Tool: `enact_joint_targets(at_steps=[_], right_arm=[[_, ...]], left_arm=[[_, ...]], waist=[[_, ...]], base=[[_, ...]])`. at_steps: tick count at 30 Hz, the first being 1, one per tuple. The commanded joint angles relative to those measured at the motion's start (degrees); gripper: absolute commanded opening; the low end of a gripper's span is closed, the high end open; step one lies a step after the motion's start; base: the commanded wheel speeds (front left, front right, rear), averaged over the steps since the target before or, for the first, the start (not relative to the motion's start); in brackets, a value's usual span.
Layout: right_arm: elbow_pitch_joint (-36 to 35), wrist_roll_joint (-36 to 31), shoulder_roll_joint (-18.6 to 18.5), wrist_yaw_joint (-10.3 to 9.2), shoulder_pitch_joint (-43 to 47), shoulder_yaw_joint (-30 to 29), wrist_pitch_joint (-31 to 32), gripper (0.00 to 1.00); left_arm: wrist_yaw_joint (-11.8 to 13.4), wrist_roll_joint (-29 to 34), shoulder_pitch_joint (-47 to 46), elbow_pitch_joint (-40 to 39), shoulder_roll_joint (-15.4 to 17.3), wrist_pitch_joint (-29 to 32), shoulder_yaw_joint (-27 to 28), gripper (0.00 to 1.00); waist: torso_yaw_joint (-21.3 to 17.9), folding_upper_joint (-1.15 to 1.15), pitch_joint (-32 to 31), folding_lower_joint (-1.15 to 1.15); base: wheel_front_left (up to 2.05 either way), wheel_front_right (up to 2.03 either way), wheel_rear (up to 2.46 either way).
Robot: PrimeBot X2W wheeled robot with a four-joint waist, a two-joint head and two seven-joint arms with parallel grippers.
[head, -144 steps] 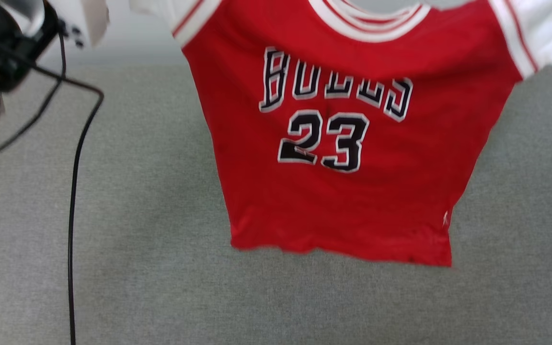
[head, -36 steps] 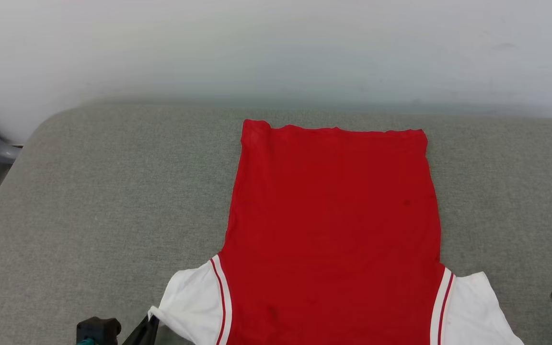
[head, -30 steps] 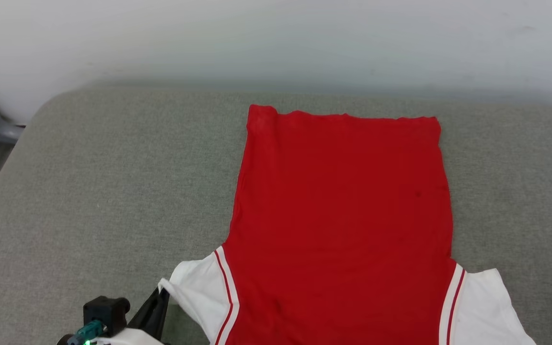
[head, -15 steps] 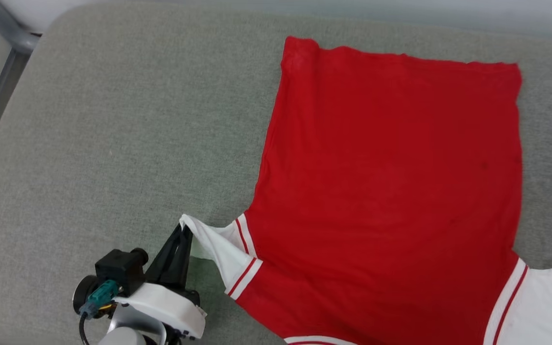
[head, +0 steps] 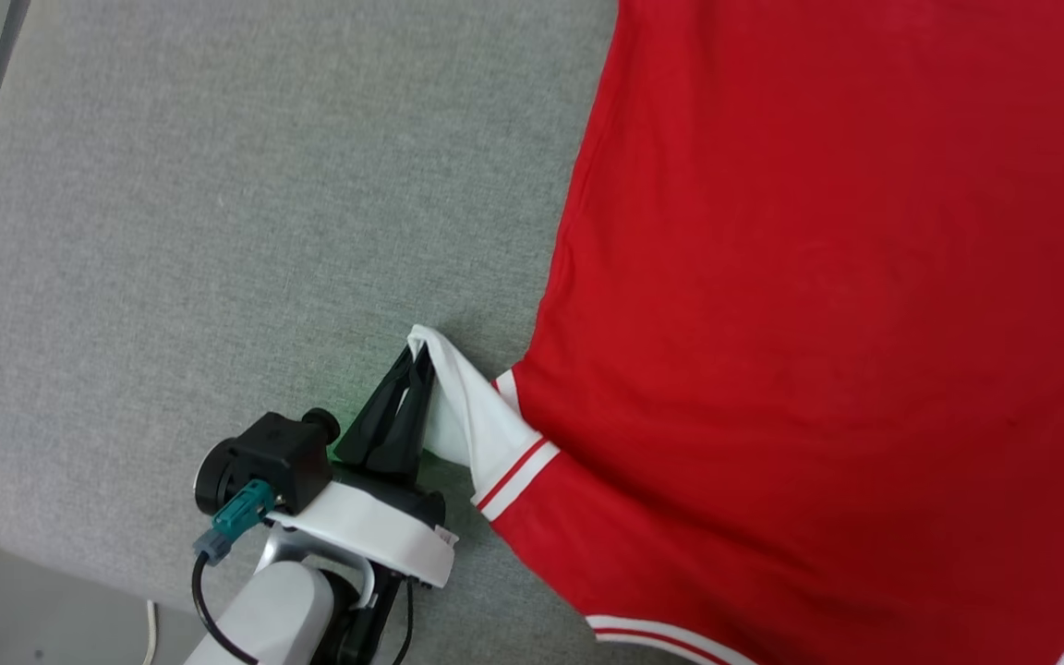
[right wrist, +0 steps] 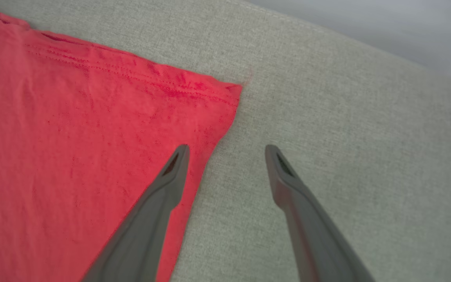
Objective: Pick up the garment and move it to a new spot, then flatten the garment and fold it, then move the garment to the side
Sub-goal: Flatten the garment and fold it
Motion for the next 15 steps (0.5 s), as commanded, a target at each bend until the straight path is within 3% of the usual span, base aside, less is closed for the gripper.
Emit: enact_joint_targets(at_steps=[1,7,15], right_arm=[[0.42,-0.76,0.6,-0.04,-1.82,0.07,0.39,1.0],[4.19,-4.02,2.61,-0.04,-4.2,-0.12,1.09,1.0],[9.55,-5.03,3.24,-0.04,-0.06,3.16,2.84,1.0]], left_arm=[[-0.39,0.57,-0.87,0.21,-0.63,-0.14,0.58,0.0],[-2.44,2.4,-1.66,1.34,-2.96,-0.13,2.21,0.0],[-4.89,4.54,-1.6,2.94,-5.39,-0.09,4.27,0.0]], waist=[[1.75,0.0,2.55,-0.02],[2.67,0.0,4.89,-0.02],[2.74,0.0,5.23,-0.02]], base=[[0.0,0.0,0.0],[0.0,0.0,0.0],[0.0,0.0,0.0]])
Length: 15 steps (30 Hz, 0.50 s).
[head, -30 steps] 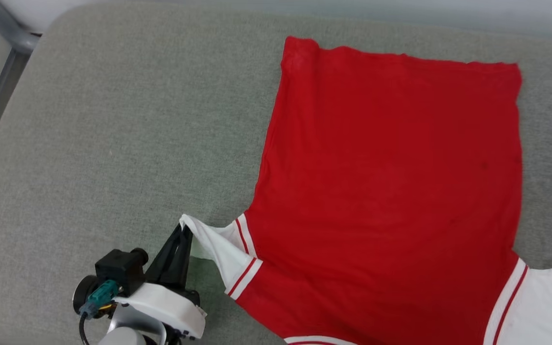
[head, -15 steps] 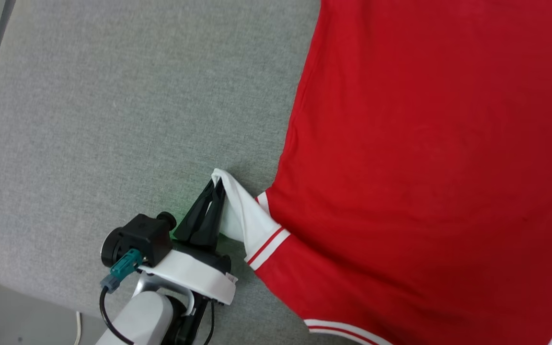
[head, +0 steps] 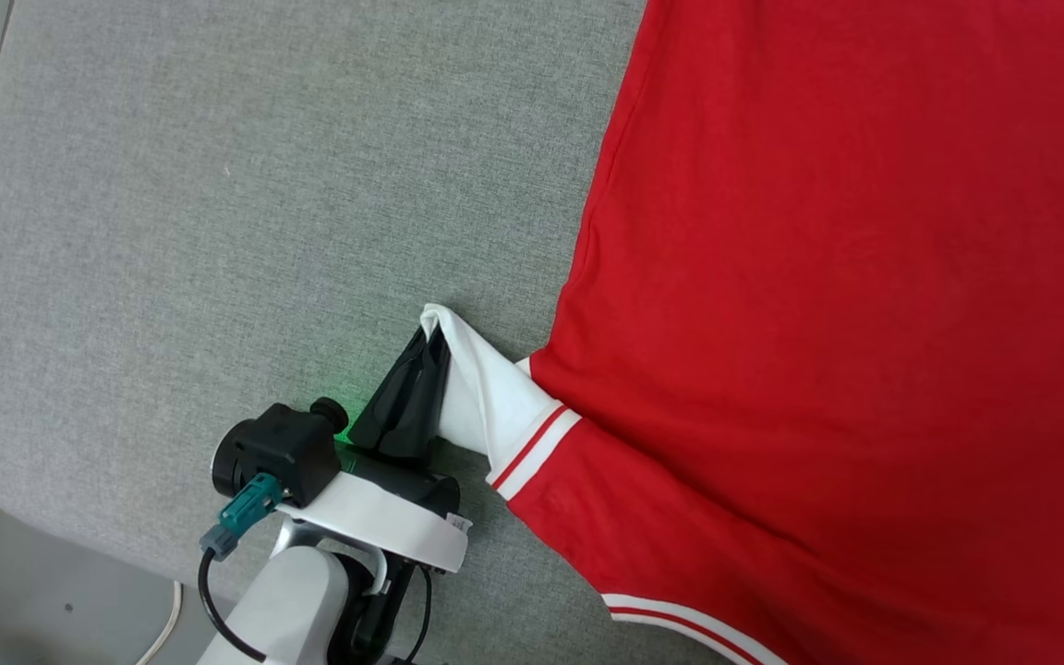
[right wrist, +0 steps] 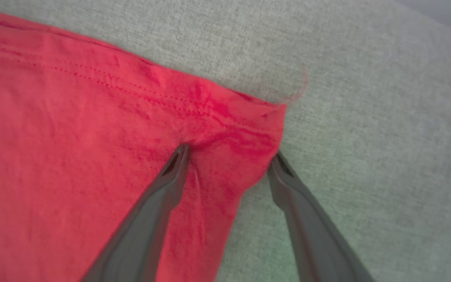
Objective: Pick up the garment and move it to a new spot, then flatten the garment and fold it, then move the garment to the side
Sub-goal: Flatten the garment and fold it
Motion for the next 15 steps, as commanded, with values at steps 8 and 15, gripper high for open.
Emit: enact_joint_targets(at_steps=[8,15], right_arm=[[3.25,-0.71,-0.05,-0.03,1.67,0.99,-4.49,0.0],[0.67,2.92,-0.76,-0.04,3.3,4.55,-12.22,0.0]], left_arm=[[-1.54,2.03,0.6,1.74,-1.37,-0.02,2.26,0.0],[-1.81,3.37,3.39,3.29,-0.84,-0.06,4.06,0.0]], waist=[[-0.87,0.0,-2.52,0.0],[-3.18,0.0,-9.37,0.0]], base=[[0.0,0.0,0.0],[0.0,0.0,0.0]])
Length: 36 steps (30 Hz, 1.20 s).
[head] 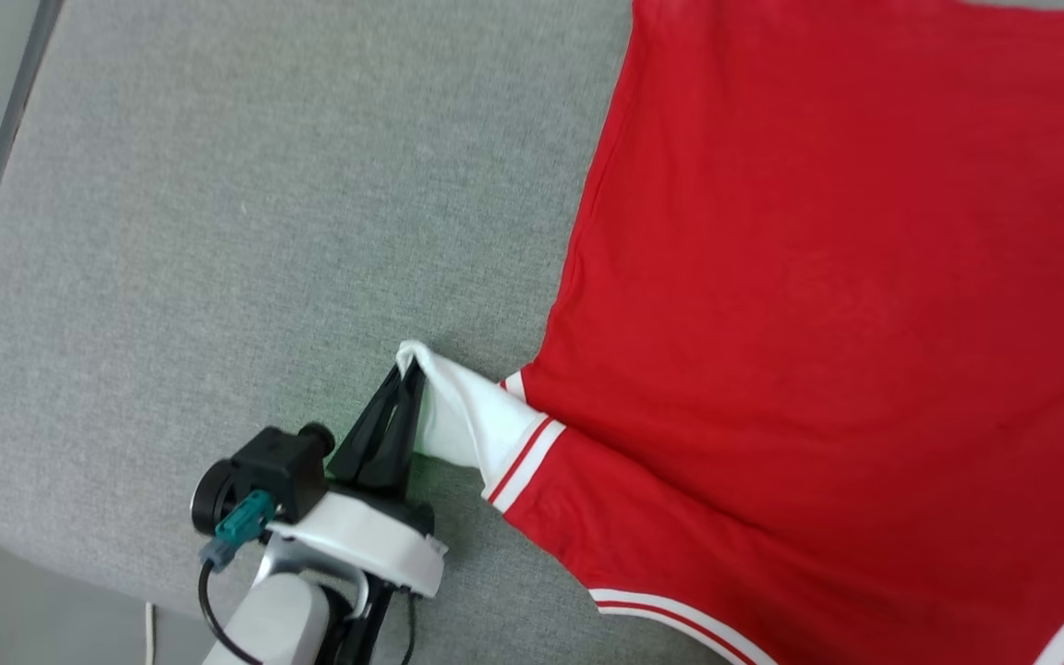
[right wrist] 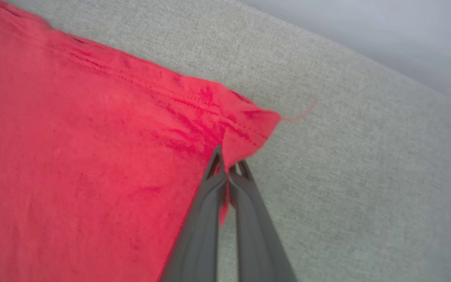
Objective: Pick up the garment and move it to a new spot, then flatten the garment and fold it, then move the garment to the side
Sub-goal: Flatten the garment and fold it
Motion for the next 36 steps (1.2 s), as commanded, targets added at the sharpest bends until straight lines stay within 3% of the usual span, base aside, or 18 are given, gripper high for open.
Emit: enact_joint_targets(at_steps=[1,10,19,28,36], right_arm=[[-0.86,1.78,-1.2,-0.06,2.03,1.16,-1.43,0.0],[-10.17,11.19,-9.81,-0.06,15.92,8.88,-9.34,0.0],[-17.43,15.5,-15.5,-0.06,35.23,5.3,-15.08,0.0],[-19.76,17.71,-13.32,-0.06,55.14,-3.1,-15.99,0.0],[-19.93,16.36,-5.98,-0.06,71.25,-9.97,-15.28,0.0]], left_arm=[[-0.12,0.58,1.36,0.49,0.67,-0.12,0.53,0.0],[1.52,-0.17,7.99,2.1,2.71,-0.05,2.51,0.0],[2.98,-1.17,13.04,1.09,4.29,0.84,3.54,0.0],[3.74,-2.0,15.82,0.52,4.85,1.17,3.9,0.0],[4.18,-2.22,16.33,0.48,5.36,1.16,3.84,0.0]], waist=[[-1.75,0.0,-4.03,0.0],[-6.56,0.0,-14.18,0.0],[-10.88,0.0,-20.15,0.0],[-13.56,0.0,-22.38,0.0],[-14.44,0.0,-22.5,0.0]], base=[[0.0,0.0,0.0],[0.0,0.0,0.0],[0.0,0.0,0.0],[0.0,0.0,0.0],[0.0,0.0,0.0]])
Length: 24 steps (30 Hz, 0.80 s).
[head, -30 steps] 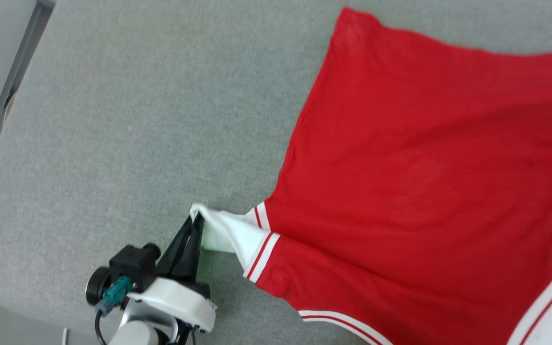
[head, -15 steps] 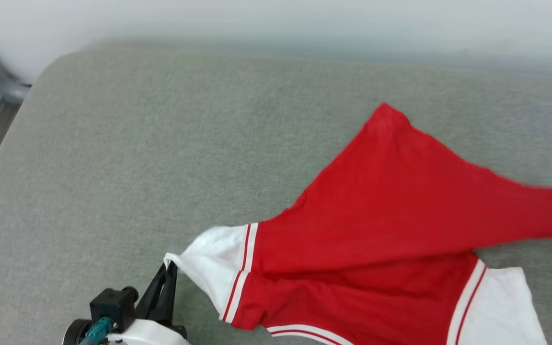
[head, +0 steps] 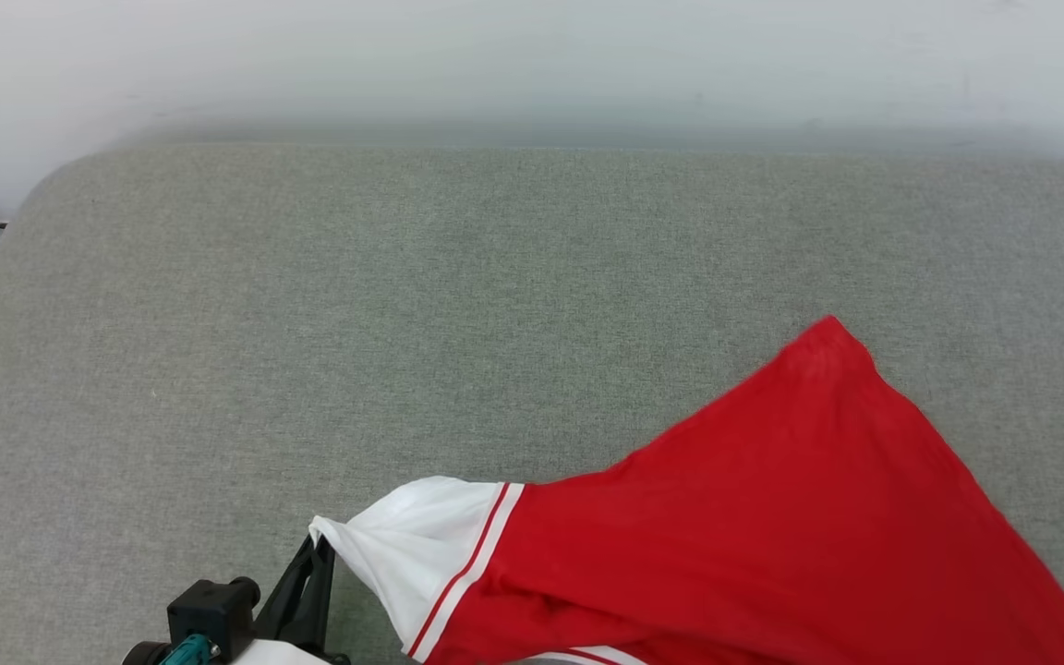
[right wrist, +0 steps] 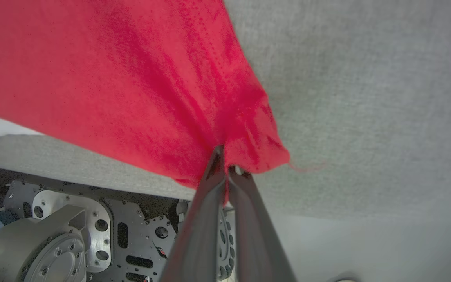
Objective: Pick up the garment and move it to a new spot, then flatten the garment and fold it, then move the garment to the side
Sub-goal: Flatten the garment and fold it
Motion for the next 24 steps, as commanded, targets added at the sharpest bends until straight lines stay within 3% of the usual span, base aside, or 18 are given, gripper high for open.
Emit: enact_joint_targets(at_steps=[1,5,6,10,17,24], right_arm=[[0.15,-0.28,0.91,-0.06,1.44,-0.27,0.34,0.0],[-0.09,-1.11,4.49,-0.06,3.27,-1.81,-0.05,0.02],[-0.54,-1.51,4.97,-0.06,2.82,-2.45,-0.69,1.0],[-3.82,-2.51,5.83,-0.06,1.02,-5.12,-2.44,1.0],[-12.63,-3.5,3.74,-0.06,-4.38,-10.25,-3.78,1.0],[-18.04,-4.44,0.24,-0.06,-15.47,-7.03,0.5,1.0]], left_arm=[[0.08,-0.16,-0.03,-0.09,0.31,-0.04,0.2,0.0],[0.32,-0.34,-0.3,-0.09,0.61,0.09,0.23,0.0],[0.43,-0.39,-0.21,-0.14,0.65,0.12,0.24,0.0],[0.74,-0.35,0.26,-0.56,0.78,0.47,-0.03,0.0],[1.32,0.27,-0.04,-2.07,0.86,1.17,-0.85,0.0],[1.58,1.16,-2.08,-4.19,0.6,1.89,-2.06,0.0]], waist=[[0.0,0.0,0.07,0.01],[-0.05,0.0,0.17,0.01],[-0.11,0.0,0.1,0.01],[-0.26,0.0,-0.29,0.01],[0.6,0.0,-0.05,0.01],[2.7,0.0,2.55,0.01]], base=[[0.0,0.0,0.0],[0.0,0.0,0.0],[0.0,0.0,0.0],[0.0,0.0,0.0],[0.0,0.0,0.0],[0.0,0.0,0.0]])
